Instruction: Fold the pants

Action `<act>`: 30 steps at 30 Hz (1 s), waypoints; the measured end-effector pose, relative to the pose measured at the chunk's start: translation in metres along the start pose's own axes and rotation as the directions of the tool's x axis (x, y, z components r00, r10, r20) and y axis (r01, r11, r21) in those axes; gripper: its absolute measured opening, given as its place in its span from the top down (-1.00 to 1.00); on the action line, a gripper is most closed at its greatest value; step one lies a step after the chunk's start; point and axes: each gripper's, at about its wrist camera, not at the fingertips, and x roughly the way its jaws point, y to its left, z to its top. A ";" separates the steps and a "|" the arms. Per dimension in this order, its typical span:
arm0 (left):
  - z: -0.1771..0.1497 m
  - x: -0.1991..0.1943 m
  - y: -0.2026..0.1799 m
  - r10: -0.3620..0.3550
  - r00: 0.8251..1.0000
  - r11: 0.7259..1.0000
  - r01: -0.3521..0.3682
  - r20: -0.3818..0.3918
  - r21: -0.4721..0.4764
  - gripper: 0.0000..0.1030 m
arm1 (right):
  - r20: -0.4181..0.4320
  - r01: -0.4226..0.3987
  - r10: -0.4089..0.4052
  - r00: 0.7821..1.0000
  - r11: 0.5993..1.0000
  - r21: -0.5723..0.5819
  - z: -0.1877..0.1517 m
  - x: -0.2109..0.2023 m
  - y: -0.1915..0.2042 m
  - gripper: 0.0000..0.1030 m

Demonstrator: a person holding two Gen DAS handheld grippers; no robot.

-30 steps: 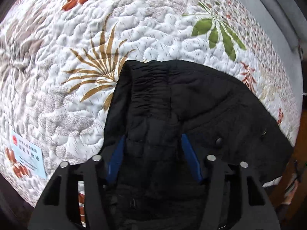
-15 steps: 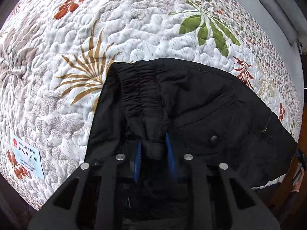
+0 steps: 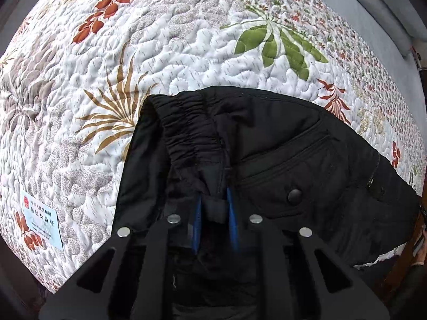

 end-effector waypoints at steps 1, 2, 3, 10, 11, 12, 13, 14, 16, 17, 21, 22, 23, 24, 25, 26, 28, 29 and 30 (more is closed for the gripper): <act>-0.001 -0.004 -0.004 -0.010 1.000 1.000 0.010 0.010 0.001 0.74 | 0.013 0.003 -0.003 1.000 1.000 -0.008 -0.002 -0.005 0.002 0.72; -0.003 -0.008 -0.008 -0.016 1.000 1.000 0.016 0.018 0.005 0.75 | 0.020 0.006 -0.006 1.000 1.000 -0.012 -0.004 -0.008 0.003 0.74; -0.005 -0.013 -0.016 -0.019 0.999 1.000 0.018 0.027 0.018 0.75 | 0.033 0.011 -0.010 0.999 1.000 -0.021 -0.006 -0.014 0.004 0.75; -0.017 -0.043 -0.046 -0.068 0.995 0.997 0.065 0.078 0.049 0.78 | 0.138 0.012 -0.004 0.990 0.998 -0.055 -0.018 -0.055 0.010 0.77; -0.020 -0.048 -0.048 -0.077 0.993 0.996 0.073 0.088 0.054 0.78 | 0.150 0.009 -0.001 0.989 0.998 -0.057 -0.018 -0.060 0.008 0.77; -0.024 -0.054 -0.049 -0.089 0.991 0.995 0.084 0.099 0.059 0.78 | 0.164 0.006 0.004 0.986 0.998 -0.060 -0.018 -0.066 0.009 0.77; -0.027 -0.061 -0.053 -0.104 0.988 0.993 0.098 0.112 0.062 0.78 | 0.182 0.001 0.010 0.983 0.998 -0.062 -0.019 -0.073 0.010 0.77; -0.030 -0.066 -0.055 -0.120 0.985 0.992 0.113 0.123 0.063 0.78 | 0.205 -0.010 0.023 0.978 0.998 -0.064 -0.020 -0.082 0.011 0.77; -0.039 -0.081 -0.050 -0.158 0.976 0.986 0.149 0.151 0.068 0.78 | 0.242 -0.028 0.043 0.969 0.997 -0.068 -0.024 -0.098 0.012 0.77; -0.042 -0.088 -0.051 -0.171 0.971 0.984 0.160 0.168 0.076 0.78 | 0.257 -0.035 0.052 0.965 0.997 -0.069 -0.029 -0.107 0.013 0.78; -0.062 -0.119 -0.051 -0.239 0.944 0.969 0.215 0.229 0.125 0.78 | 0.318 -0.078 0.100 0.943 0.994 -0.083 -0.046 -0.138 0.014 0.78; -0.067 -0.121 -0.046 -0.251 0.938 0.965 0.224 0.239 0.136 0.78 | 0.328 -0.087 0.111 0.938 0.992 -0.087 -0.051 -0.144 0.015 0.78; -0.075 -0.128 -0.045 -0.268 0.930 0.960 0.236 0.253 0.148 0.78 | 0.336 -0.092 0.118 0.934 0.992 -0.090 -0.054 -0.149 0.015 0.78; -0.081 -0.126 -0.031 -0.282 0.924 0.956 0.247 0.260 0.157 0.78 | 0.348 -0.099 0.127 0.929 0.990 -0.096 -0.059 -0.156 0.016 0.79; -0.088 -0.130 -0.029 -0.296 0.916 0.951 0.256 0.272 0.172 0.78 | 0.359 -0.109 0.140 0.923 0.989 -0.103 -0.065 -0.163 0.017 0.79; -0.095 -0.134 -0.025 -0.308 0.907 0.947 0.262 0.287 0.187 0.78 | 0.368 -0.118 0.150 0.918 0.987 -0.109 -0.069 -0.169 0.018 0.79; -0.108 -0.140 -0.017 -0.340 0.886 0.935 0.282 0.314 0.216 0.78 | 0.390 -0.133 0.171 0.905 0.984 -0.122 -0.080 -0.182 0.020 0.79; -0.117 -0.145 -0.014 -0.358 0.874 0.928 0.293 0.329 0.232 0.78 | 0.405 -0.142 0.183 0.896 0.981 -0.130 -0.086 -0.189 0.020 0.79; -0.129 -0.148 -0.009 -0.375 0.862 0.921 0.301 0.343 0.249 0.78 | 0.417 -0.153 0.197 0.887 0.979 -0.137 -0.092 -0.195 0.021 0.79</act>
